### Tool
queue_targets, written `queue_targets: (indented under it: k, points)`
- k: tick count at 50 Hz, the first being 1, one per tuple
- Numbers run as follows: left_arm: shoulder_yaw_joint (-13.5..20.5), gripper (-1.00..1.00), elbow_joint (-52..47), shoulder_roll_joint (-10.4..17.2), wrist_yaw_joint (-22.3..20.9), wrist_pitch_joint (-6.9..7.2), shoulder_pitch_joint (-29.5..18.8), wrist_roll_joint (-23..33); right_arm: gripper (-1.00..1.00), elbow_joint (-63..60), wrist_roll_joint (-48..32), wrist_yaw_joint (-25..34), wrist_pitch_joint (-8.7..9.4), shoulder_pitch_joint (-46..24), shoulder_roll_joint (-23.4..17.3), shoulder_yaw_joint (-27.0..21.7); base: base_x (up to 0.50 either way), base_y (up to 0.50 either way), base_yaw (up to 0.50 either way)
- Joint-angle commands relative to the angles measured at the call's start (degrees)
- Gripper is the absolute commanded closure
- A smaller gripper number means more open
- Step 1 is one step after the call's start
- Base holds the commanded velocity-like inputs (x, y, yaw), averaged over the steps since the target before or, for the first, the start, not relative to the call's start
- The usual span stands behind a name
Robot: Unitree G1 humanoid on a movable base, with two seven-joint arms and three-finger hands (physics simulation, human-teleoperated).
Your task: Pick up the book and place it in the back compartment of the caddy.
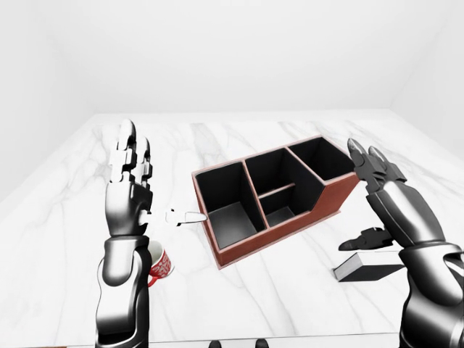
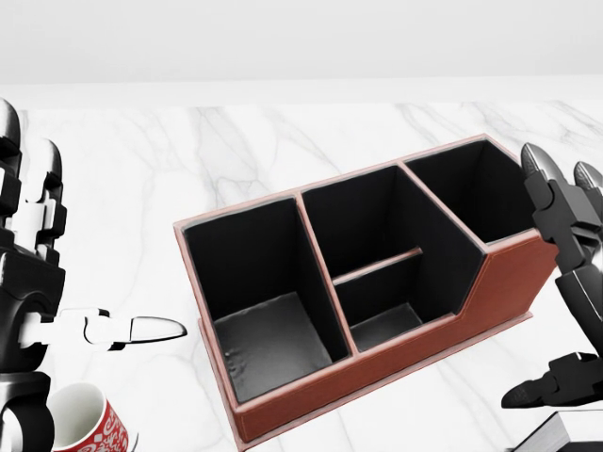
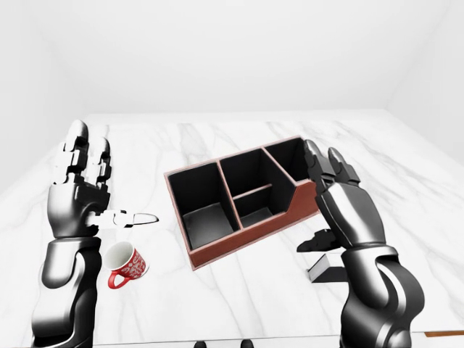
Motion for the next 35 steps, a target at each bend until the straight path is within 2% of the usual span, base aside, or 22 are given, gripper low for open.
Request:
queue_targets:
  k: [1, 35]
  points:
    - [0.0, -1.0, -0.1, 0.0, 0.0, 0.0, 0.1, 0.1, -1.0, 0.6, -2.5, 2.0, 0.0, 1.6, 0.5, -1.1, 0.0, 0.0, 0.0]
    - [-0.1, -1.0, 1.3, 0.0, 0.0, 0.0, 0.0, 0.3, -1.0, 4.4, -4.4, 3.0, 0.0, 4.5, 1.2, -3.7, 0.0, 0.0, 0.0]
